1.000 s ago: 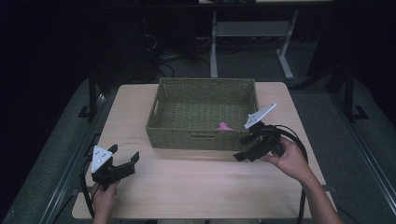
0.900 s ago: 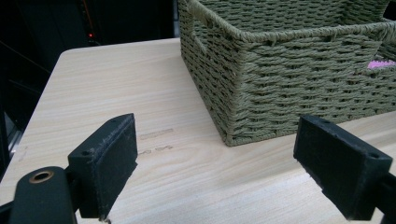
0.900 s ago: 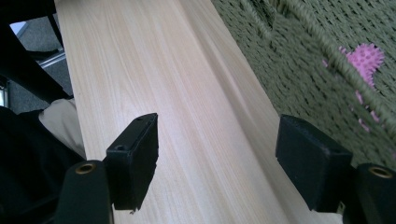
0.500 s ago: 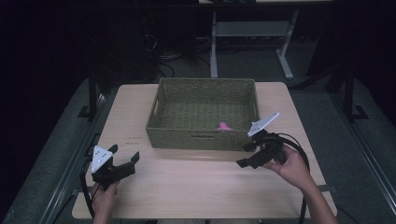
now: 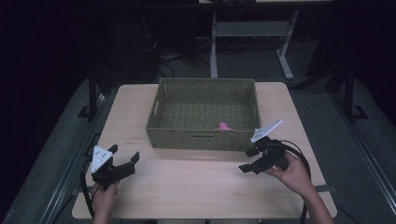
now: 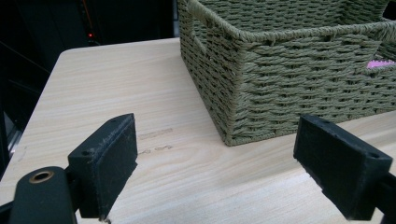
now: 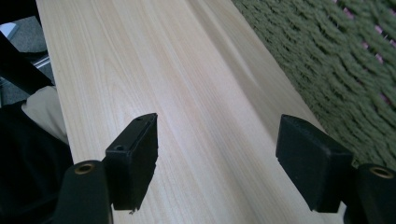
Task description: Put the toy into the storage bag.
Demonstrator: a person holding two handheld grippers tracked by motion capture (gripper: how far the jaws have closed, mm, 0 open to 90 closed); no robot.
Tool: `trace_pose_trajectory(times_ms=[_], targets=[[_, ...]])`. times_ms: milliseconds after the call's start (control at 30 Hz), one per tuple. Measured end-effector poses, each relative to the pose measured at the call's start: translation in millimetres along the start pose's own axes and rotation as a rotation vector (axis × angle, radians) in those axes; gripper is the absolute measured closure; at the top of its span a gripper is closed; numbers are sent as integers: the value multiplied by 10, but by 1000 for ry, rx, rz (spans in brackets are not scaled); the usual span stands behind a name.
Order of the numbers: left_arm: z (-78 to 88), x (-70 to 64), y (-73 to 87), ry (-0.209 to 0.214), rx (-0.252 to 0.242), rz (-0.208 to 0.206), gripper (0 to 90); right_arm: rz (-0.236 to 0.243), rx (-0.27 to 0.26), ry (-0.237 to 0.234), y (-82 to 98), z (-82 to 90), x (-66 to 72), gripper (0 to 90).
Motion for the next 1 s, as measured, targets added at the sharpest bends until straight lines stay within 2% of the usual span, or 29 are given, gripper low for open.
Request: trace_pose_trajectory(times_ms=[300,667,1000], targets=[[-1,-5,-1,-1,0,-2,130,-39,-17,-9,201,1,-23,289],[-13,-22,2,2,3,-5,130,-67,-25,24,458,9,-33,289],[-14,-38,0,8,5,-9,130,-96,-69,31,626,17,-22,289]])
Point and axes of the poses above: each handheld gripper's, and its own axes: z roughly backward along the jaws, y roughly out of its underside, x roughly to its left, the point moved 6 cm from there along -z, roughly forward along the jaws, and after that the axes turned 5 degrees about -z, right-handed, at the moved point
